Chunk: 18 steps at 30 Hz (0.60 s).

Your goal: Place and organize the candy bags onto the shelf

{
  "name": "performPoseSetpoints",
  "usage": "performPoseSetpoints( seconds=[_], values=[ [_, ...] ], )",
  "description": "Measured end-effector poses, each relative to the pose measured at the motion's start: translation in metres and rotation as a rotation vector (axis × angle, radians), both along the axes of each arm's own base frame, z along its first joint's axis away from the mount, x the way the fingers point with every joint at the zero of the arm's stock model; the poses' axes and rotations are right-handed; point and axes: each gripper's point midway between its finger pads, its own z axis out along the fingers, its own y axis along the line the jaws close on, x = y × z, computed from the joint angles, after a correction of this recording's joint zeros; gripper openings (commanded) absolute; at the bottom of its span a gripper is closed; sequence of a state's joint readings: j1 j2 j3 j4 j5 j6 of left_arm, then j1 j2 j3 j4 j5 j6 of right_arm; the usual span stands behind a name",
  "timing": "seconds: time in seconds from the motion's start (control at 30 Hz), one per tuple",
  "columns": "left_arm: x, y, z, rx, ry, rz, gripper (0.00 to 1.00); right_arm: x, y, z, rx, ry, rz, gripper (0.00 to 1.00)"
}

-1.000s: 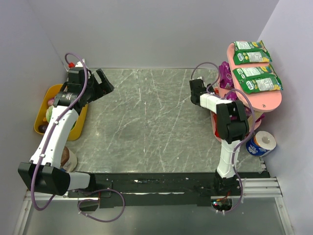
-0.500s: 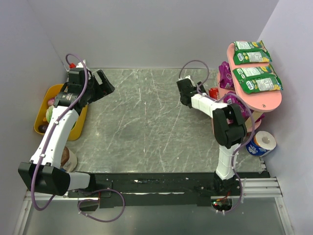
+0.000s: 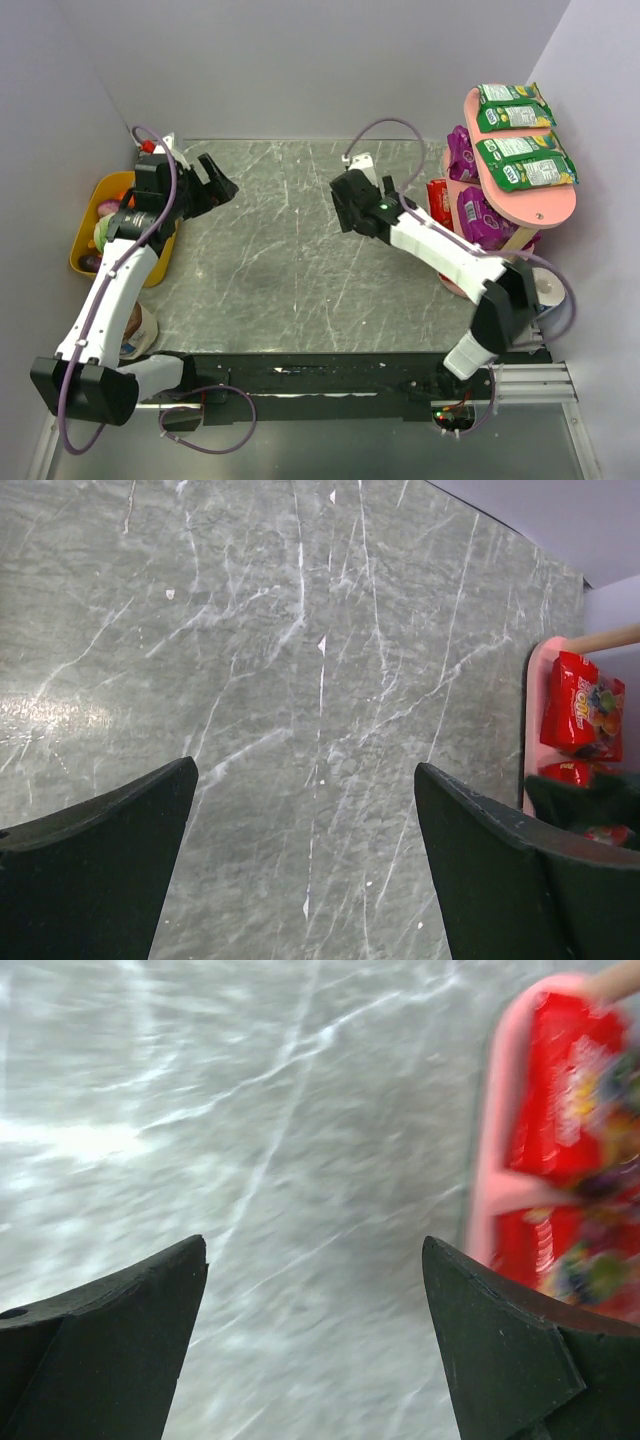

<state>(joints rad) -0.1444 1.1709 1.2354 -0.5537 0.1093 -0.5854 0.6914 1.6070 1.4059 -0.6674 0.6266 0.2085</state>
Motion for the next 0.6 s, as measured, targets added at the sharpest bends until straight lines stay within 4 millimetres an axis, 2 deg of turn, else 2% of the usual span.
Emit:
performPoseSetpoints(
  seconds=[0.13, 0.2, 0.3, 0.47, 0.6],
  values=[
    [-0.005, 0.001, -0.003, 0.000, -0.012, -0.003, 0.96, -0.038, 0.002, 0.025, 0.189, -0.047, 0.001, 0.95],
    [-0.005, 0.001, -0.003, 0.000, -0.019, -0.003, 0.96, -0.060, -0.005, 0.036, 0.278, -0.082, 0.002, 0.96],
    [-0.004, 0.001, -0.003, 0.003, -0.023, -0.003, 0.96, -0.080, -0.018, 0.053, 0.386, -0.157, -0.003, 0.98],
    [-0.004, 0.001, -0.004, 0.004, -0.023, -0.004, 0.96, -0.096, -0.036, 0.067, 0.479, -0.257, -0.024, 1.00],
    [-0.004, 0.001, -0.004, 0.004, -0.025, -0.005, 0.96, -0.098, -0.042, 0.071, 0.496, -0.285, -0.043, 1.00]
  ],
)
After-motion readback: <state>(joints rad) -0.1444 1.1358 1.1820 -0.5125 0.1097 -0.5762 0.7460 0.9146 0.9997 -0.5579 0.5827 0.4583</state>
